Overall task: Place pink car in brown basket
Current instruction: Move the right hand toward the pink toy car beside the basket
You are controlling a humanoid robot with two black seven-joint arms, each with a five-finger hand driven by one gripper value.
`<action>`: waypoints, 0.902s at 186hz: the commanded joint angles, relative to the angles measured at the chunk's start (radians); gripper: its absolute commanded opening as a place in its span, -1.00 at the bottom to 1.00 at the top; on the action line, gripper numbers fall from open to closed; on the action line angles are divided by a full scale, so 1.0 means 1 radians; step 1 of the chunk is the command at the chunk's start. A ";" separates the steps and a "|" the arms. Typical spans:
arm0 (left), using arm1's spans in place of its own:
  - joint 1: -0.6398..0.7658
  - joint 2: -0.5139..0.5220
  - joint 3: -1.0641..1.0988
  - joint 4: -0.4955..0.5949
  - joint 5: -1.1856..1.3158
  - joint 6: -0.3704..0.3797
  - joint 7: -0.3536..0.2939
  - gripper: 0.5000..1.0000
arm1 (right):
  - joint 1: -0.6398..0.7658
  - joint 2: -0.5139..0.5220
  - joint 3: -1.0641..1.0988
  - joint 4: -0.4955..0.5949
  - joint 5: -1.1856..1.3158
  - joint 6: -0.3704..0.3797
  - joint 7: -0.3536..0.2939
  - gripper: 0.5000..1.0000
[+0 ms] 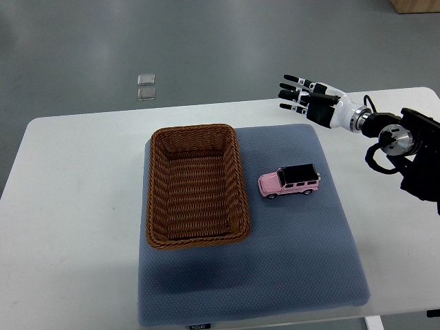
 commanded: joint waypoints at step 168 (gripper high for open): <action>-0.006 0.000 0.000 -0.003 0.000 0.007 0.000 1.00 | 0.034 -0.024 -0.016 0.014 -0.581 0.071 0.201 0.70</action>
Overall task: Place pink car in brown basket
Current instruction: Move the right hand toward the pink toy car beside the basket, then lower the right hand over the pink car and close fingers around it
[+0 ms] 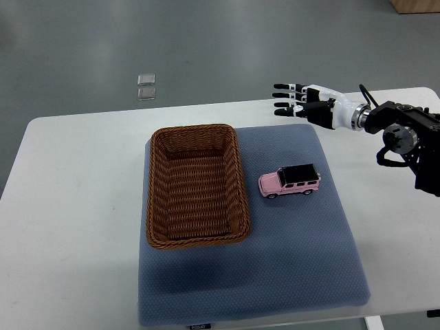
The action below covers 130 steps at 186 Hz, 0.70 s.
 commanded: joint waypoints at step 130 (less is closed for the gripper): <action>0.000 0.000 0.000 0.000 0.000 0.000 0.000 1.00 | -0.015 -0.199 -0.007 0.364 -0.952 0.000 0.404 0.70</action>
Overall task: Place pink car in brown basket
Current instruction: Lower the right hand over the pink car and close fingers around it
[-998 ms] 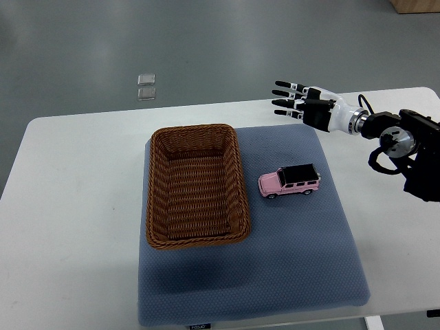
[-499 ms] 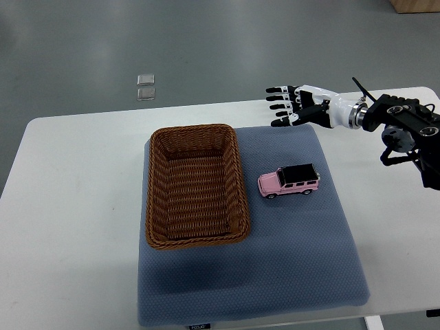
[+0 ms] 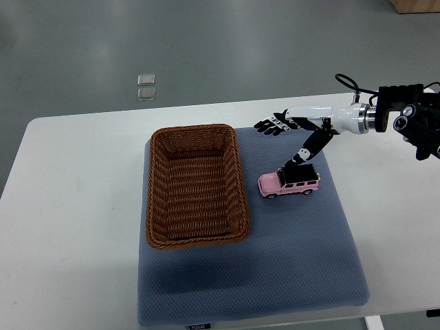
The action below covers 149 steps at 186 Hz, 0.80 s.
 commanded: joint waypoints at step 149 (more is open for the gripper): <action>0.000 0.000 0.000 0.000 0.000 0.000 0.000 1.00 | -0.047 0.005 -0.190 0.020 -0.097 -0.280 0.056 0.66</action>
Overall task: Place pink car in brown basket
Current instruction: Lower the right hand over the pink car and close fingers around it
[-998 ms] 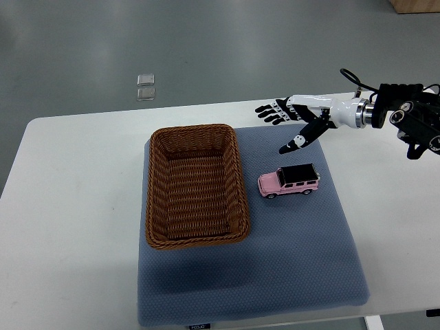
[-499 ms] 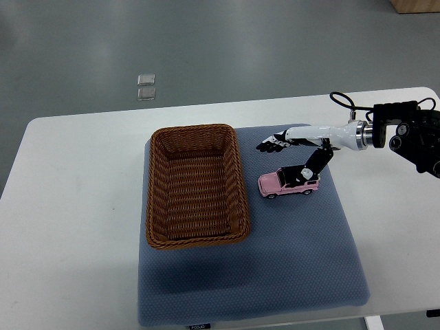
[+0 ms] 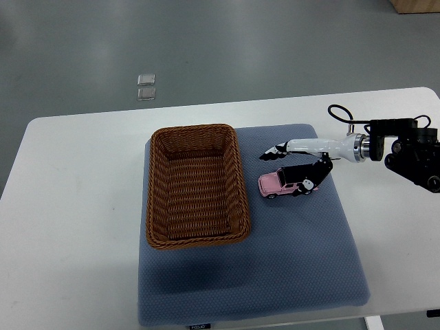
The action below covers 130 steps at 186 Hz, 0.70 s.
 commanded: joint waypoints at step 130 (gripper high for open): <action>0.000 0.000 0.000 0.000 0.000 0.000 0.000 1.00 | -0.014 0.003 -0.037 -0.003 -0.013 -0.031 0.000 -0.24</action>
